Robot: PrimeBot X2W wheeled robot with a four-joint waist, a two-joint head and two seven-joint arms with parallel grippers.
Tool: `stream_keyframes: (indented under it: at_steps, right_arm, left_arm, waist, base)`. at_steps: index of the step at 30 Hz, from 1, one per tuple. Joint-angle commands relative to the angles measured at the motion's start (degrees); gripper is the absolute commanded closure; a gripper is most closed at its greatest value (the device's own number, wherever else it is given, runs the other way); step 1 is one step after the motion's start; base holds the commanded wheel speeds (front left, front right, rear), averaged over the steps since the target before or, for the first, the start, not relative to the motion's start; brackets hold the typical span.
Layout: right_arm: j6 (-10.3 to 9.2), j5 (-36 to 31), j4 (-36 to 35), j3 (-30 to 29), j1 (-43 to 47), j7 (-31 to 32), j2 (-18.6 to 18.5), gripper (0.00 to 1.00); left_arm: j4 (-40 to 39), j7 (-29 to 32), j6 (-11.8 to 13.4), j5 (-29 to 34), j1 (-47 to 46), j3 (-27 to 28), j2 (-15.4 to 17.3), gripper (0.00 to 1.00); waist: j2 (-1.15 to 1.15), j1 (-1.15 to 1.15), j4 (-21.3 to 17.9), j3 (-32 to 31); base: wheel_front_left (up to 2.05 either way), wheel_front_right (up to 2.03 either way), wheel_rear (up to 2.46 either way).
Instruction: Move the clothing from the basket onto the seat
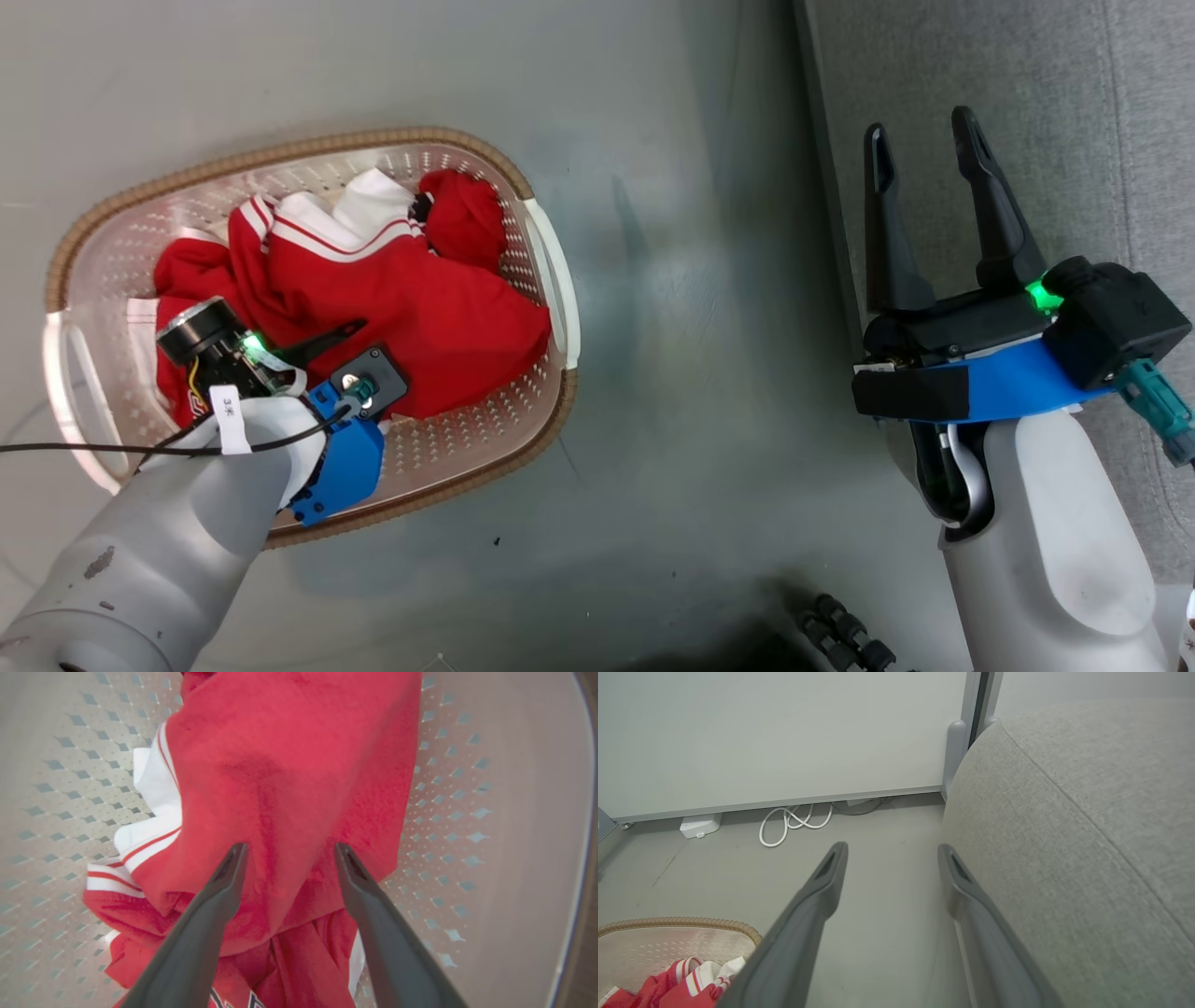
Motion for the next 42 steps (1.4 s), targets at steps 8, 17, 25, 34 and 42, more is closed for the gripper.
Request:
stream_keyframes:
  at_steps: [8, 17, 25, 34, 42]
  right_arm:
    - [-0.04, -0.7, -2.3, -0.2, -1.0, 0.0, 0.0, 0.00]
    - [-0.04, -0.9, -3.5, 0.0, -0.6, 0.0, 0.0, 0.00]
    - [-0.04, -1.2, -4.3, -0.1, 0.3, 0.0, 0.0, 0.00]
    - [-0.04, -0.9, -4.0, -0.2, -0.2, 0.0, 0.0, 0.00]
    - [-0.04, -0.6, -3.0, -0.3, -0.2, 0.0, 0.0, 0.00]
  left_arm:
    - [2.7, 1.1, 0.0, -0.5, -3.1, -2.1, 0.4, 0.00]
    - [4.1, 1.8, 0.0, 0.4, -5.4, -2.7, 0.2, 0.00]
    - [4.9, 3.4, 1.2, 2.6, -7.2, -2.9, 0.0, 1.00]
    - [5.1, 3.2, 1.1, 2.6, -7.4, -2.9, -0.5, 1.00]
    - [5.2, 1.2, 0.7, 1.3, -5.6, -2.8, -2.2, 1.00]
  waist:
    - [0.00, -0.01, -0.8, 5.0]
    - [0.00, -0.01, -0.6, 6.9]
    - [0.00, -0.01, -0.3, 7.9]
    - [0.00, -0.01, -0.3, 7.5]
    - [0.00, -0.01, 0.5, 4.9]
  base:
    - [0.00, 0.00, 0.00]
    - [0.00, 0.00, 0.00]
    - [0.00, 0.00, 0.00]
    - [0.00, 0.00, 0.00]
    - [0.00, 0.00, 0.00]
